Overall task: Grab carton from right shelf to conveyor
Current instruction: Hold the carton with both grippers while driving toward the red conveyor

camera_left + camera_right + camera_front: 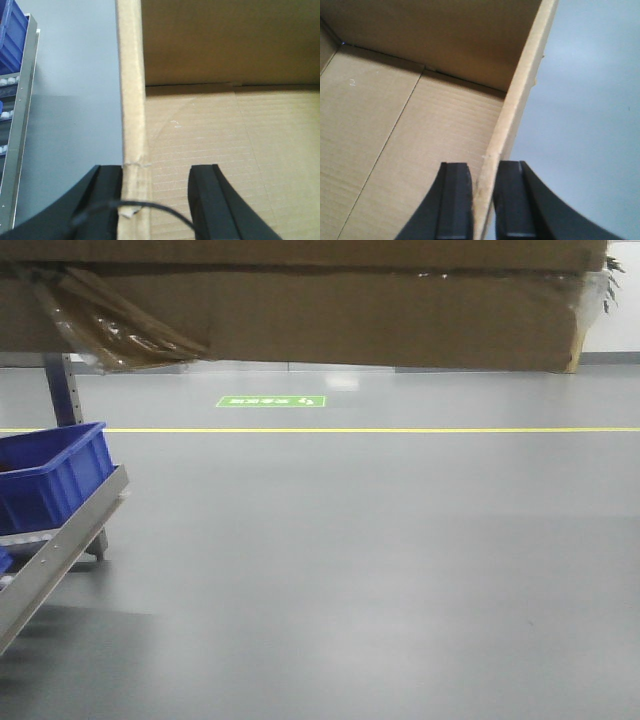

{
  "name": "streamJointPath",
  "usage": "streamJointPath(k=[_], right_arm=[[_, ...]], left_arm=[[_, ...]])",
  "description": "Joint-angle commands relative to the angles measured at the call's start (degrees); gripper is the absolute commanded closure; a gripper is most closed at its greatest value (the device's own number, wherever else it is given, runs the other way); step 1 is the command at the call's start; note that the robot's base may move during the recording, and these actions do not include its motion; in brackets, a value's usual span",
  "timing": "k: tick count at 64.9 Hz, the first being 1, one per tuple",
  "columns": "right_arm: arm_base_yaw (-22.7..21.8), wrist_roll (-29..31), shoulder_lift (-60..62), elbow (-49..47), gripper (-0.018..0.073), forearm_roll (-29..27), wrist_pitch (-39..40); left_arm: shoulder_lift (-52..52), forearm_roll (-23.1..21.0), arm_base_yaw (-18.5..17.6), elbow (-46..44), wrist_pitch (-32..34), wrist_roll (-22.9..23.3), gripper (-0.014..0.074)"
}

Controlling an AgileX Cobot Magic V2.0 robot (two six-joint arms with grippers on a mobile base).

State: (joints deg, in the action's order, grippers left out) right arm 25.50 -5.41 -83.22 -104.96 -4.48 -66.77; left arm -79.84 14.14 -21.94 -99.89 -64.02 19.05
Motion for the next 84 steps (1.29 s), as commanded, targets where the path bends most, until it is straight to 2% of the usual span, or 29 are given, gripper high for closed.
streamJointPath(k=[1, 84], right_arm=[[-0.19, 1.43, 0.55, -0.15, 0.0627, 0.42, 2.59], [-0.19, 1.43, 0.55, -0.15, 0.0627, 0.42, 2.73]], left_arm=[[1.31, -1.94, -0.81, -0.43, 2.46, -1.92, 0.0613], [1.31, -1.63, -0.81, -0.43, 2.46, -1.92, 0.0613]])
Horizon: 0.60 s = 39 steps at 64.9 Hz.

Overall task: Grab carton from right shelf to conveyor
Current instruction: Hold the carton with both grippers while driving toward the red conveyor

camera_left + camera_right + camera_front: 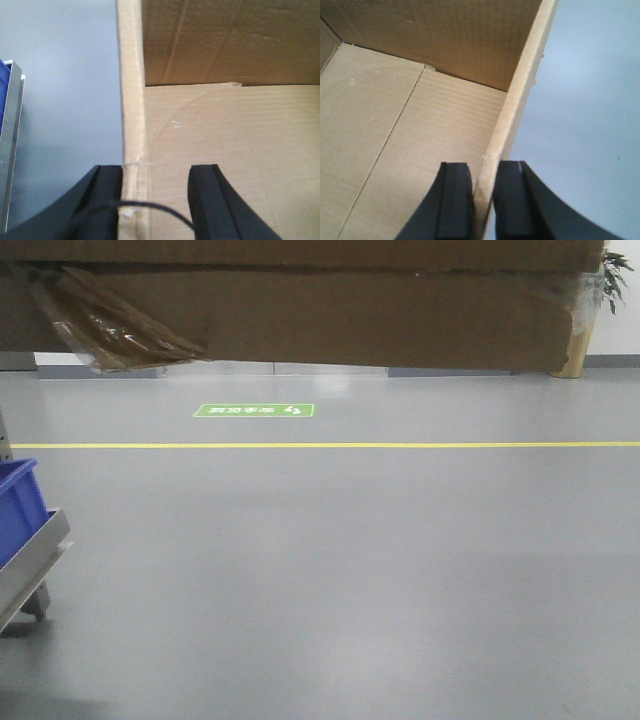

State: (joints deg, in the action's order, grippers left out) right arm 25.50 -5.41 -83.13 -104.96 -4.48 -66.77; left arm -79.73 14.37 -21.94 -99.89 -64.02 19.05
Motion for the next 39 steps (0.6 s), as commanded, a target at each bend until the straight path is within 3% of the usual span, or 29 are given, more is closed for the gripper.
streamJointPath(k=[1, 39], right_arm=[[-0.19, 1.43, 0.45, -0.15, 0.0627, 0.42, 2.73], [-0.19, 1.43, 0.45, -0.15, 0.0627, 0.42, 2.92]], left_arm=[[1.21, -1.82, -0.81, -0.43, 2.46, -1.92, 0.0613], [1.11, -0.78, -0.71, -0.43, 2.56, -1.92, 0.0613]])
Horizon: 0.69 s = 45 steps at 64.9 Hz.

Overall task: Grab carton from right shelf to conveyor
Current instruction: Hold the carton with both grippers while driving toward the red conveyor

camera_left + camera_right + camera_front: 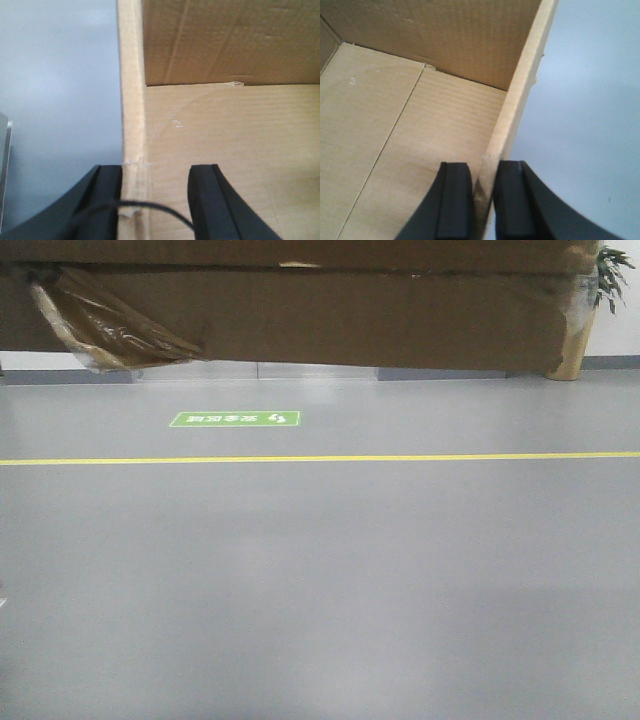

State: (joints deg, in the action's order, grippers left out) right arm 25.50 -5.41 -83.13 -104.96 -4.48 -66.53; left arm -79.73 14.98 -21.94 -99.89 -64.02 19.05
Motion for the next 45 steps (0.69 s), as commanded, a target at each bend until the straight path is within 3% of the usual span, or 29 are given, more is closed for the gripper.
streamJointPath(k=[1, 45], right_arm=[[-0.19, 1.43, 0.45, -0.15, 0.0627, 0.42, 2.69], [-0.19, 1.43, 0.35, -0.15, 0.0627, 0.42, 4.07]], left_arm=[[1.11, -1.39, -0.71, -0.43, 2.56, -1.92, 0.0613], [1.10, -1.06, -0.71, -0.43, 2.56, -1.92, 0.0613]])
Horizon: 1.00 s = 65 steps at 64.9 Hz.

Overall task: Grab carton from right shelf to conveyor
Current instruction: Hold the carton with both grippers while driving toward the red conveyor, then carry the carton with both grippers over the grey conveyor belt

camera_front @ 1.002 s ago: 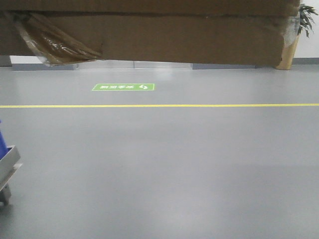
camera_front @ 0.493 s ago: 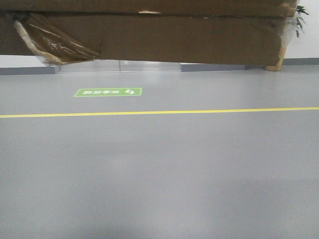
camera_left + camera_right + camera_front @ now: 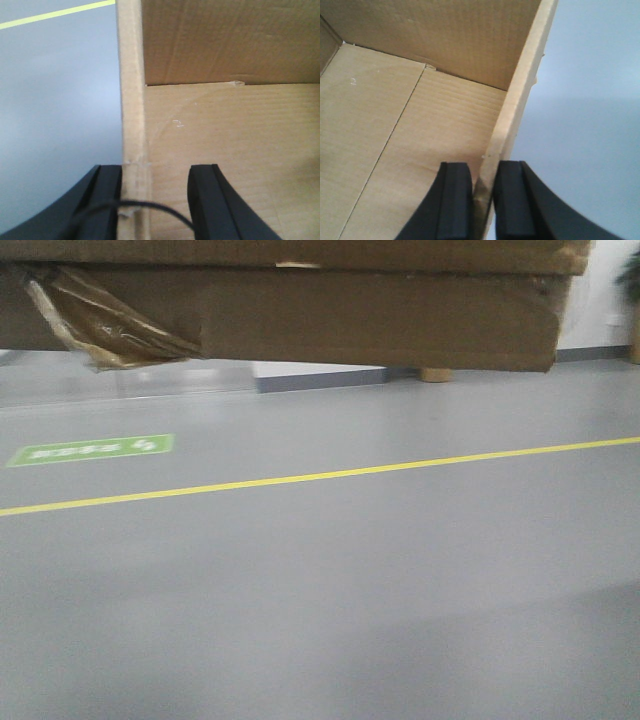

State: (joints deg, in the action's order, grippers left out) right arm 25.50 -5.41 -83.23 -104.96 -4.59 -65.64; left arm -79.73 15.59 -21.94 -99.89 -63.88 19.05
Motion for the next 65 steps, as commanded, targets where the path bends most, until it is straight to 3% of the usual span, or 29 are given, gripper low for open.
streamJointPath(k=[1, 24, 49, 65], right_arm=[[-0.19, 1.43, 0.45, -0.15, 0.0627, 0.54, 3.36], [-0.19, 1.43, 0.45, -0.15, 0.0627, 0.54, 7.90], [-0.19, 1.43, 0.45, -0.15, 0.0627, 0.54, 8.02], [-0.19, 1.43, 0.45, -0.15, 0.0627, 0.54, 8.02]], left_arm=[[1.10, -1.67, -0.71, -0.43, 2.42, -1.92, 0.0613], [1.10, 2.39, -0.71, -0.43, 2.42, -1.92, 0.0613], [1.10, 9.20, -0.71, -0.43, 2.42, -1.92, 0.0613], [1.10, 10.72, -0.71, -0.43, 2.42, -1.92, 0.0613]])
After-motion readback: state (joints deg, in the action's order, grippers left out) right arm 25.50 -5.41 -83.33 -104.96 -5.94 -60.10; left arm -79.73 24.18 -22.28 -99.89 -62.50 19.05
